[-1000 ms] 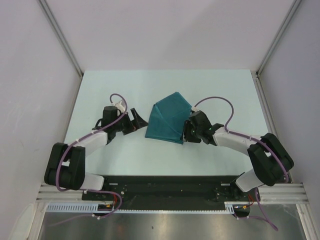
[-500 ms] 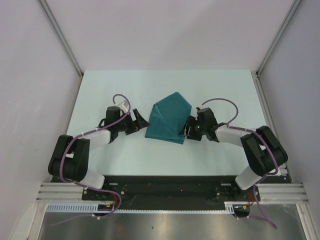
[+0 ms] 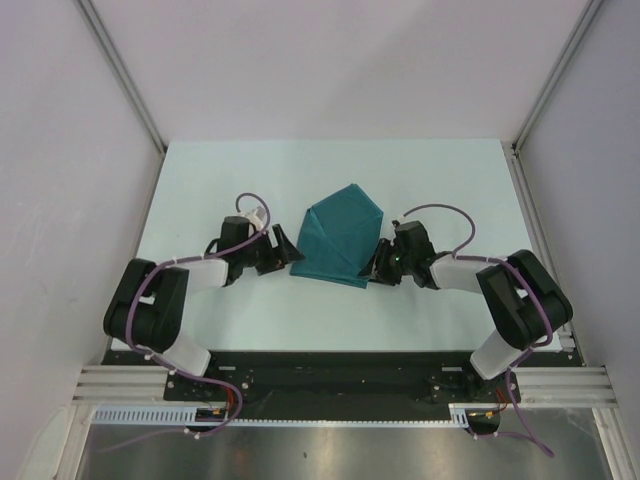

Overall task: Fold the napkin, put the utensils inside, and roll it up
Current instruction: Fold the napkin

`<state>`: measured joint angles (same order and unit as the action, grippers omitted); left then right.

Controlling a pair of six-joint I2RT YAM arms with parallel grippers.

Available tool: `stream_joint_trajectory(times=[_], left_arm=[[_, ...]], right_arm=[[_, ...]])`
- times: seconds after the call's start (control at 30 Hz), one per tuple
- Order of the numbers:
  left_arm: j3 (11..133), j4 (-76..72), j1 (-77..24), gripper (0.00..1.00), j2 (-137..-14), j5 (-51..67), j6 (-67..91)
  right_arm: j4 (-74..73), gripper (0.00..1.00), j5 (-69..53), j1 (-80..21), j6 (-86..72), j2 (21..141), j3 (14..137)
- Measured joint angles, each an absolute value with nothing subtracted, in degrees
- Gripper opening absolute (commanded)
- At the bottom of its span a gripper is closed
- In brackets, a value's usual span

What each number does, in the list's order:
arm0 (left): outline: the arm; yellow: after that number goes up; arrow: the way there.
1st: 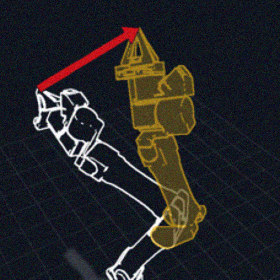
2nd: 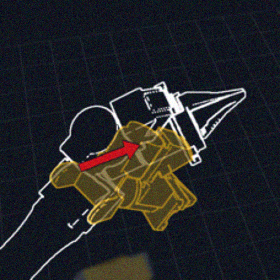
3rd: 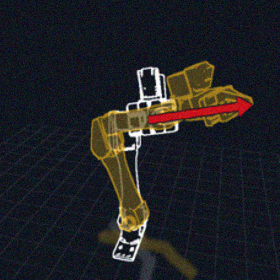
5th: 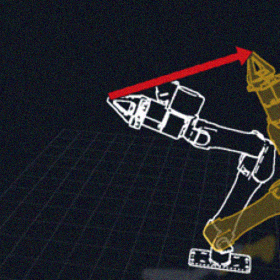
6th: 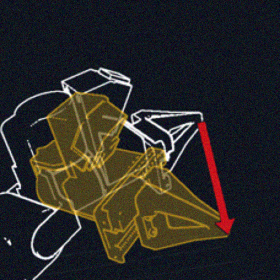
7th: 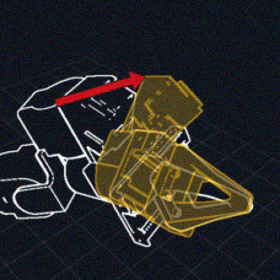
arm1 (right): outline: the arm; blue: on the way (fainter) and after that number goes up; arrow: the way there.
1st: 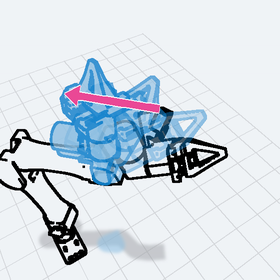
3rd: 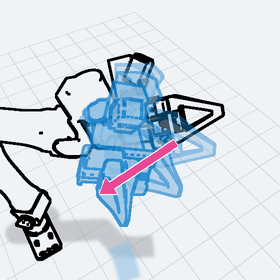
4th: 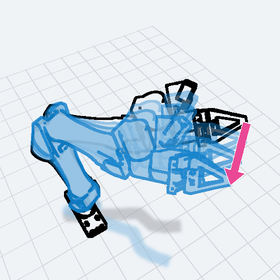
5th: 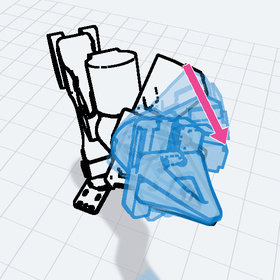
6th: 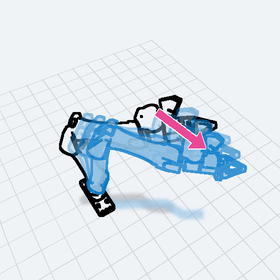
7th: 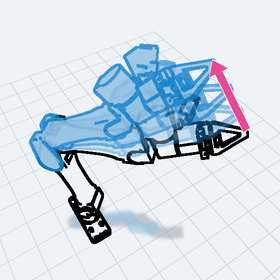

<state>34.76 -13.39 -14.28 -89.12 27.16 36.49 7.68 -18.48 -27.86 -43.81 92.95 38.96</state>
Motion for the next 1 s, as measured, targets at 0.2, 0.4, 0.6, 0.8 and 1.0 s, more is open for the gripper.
stream_joint_trajectory(times=[0.2, 0.4, 0.6, 0.8, 1.0], left_arm=[[34.76, -15.51, -15.2, 0.72, -91.29, 27.4, 36.56], [34.76, -16.6, -16.21, 0.61, -92.23, 27.07, 36.45], [34.39, -17.67, -17.56, 0.6, -92.88, 26.55, 36.45], [33.04, -19.64, -18.31, 0.6, -92.36, 25.19, 36.45], [32.53, -19.57, -19.75, 0.59, -91.39, 21.87, 36.42]], right_arm=[[7.53, 0.23, -18.33, -28.05, -43.99, 93.01, 38.35], [7.44, 0.23, -18.11, -28.56, -43.99, 93.01, 38.3], [7.4, 0.23, -18.04, -28.56, -43.99, 93.01, 38.3], [7.4, 0.23, -17.89, -28.67, -43.99, 93.01, 38.3], [7.38, 0.23, -17.82, -28.71, -43.99, 92.99, 38.3]])
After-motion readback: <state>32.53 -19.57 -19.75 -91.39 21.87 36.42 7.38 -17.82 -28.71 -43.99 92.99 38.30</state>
